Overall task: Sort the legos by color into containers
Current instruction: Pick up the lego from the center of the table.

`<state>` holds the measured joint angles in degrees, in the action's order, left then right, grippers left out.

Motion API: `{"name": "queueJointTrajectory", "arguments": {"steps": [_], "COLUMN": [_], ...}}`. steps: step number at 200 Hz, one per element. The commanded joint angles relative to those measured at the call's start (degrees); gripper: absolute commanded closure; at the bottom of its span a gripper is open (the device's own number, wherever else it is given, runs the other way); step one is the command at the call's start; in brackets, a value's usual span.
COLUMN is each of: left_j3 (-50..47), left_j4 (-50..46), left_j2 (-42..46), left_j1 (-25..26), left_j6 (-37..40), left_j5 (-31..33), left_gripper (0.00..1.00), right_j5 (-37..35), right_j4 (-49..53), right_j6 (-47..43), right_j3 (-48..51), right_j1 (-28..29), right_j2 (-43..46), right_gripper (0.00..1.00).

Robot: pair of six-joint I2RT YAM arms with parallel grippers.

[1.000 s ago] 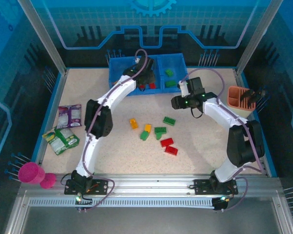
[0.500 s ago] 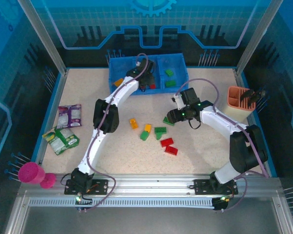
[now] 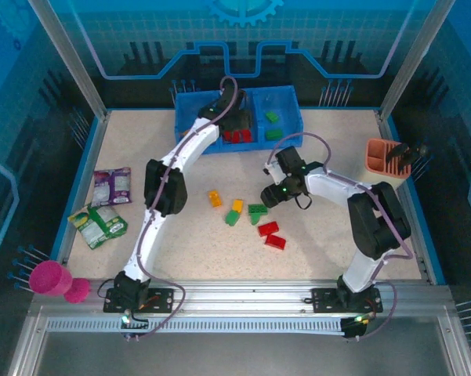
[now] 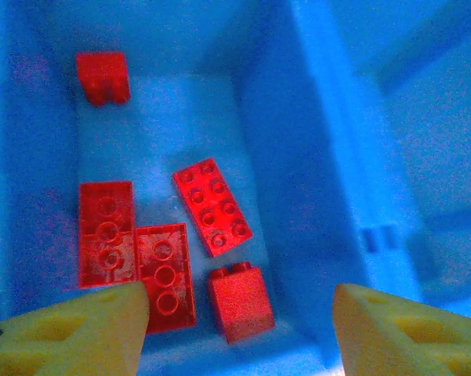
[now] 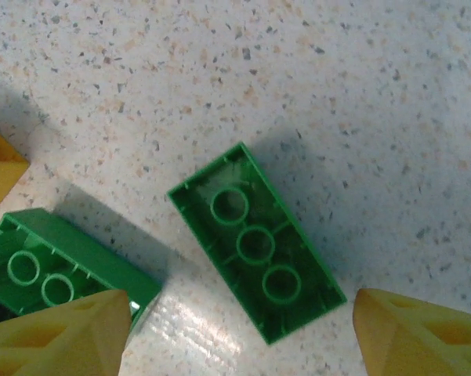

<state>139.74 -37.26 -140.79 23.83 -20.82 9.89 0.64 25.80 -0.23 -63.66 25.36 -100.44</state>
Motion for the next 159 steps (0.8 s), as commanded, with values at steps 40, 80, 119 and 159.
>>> {"name": "queueJointTrajectory", "arguments": {"steps": [40,80,119,159], "left_j3": [-17.52,-32.17,-43.78,-60.41], "left_j4": [1.6,4.61,3.14,5.57], "left_j2": [22.46,33.15,42.18,49.51], "left_j1": [-0.07,-0.64,-0.7,-0.65], "left_j6": [5.52,3.58,1.38,-3.6], "left_j5": [-1.94,-2.37,-1.15,0.23], "left_gripper": [0.3,0.28,0.27,0.26], "right_j5": [-7.1,-8.51,-8.99,-10.47], "right_j4": [4.36,6.12,7.85,7.74], "right_j6": [-3.7,-3.51,-2.41,-2.08], "right_j3": [-7.15,-7.62,-7.94,-6.83], "right_j1": [1.69,2.43,3.28,4.16], "right_j2": [-7.51,-8.89,-10.11,-8.61], "right_gripper": [0.23,0.3,0.55,0.65]}}
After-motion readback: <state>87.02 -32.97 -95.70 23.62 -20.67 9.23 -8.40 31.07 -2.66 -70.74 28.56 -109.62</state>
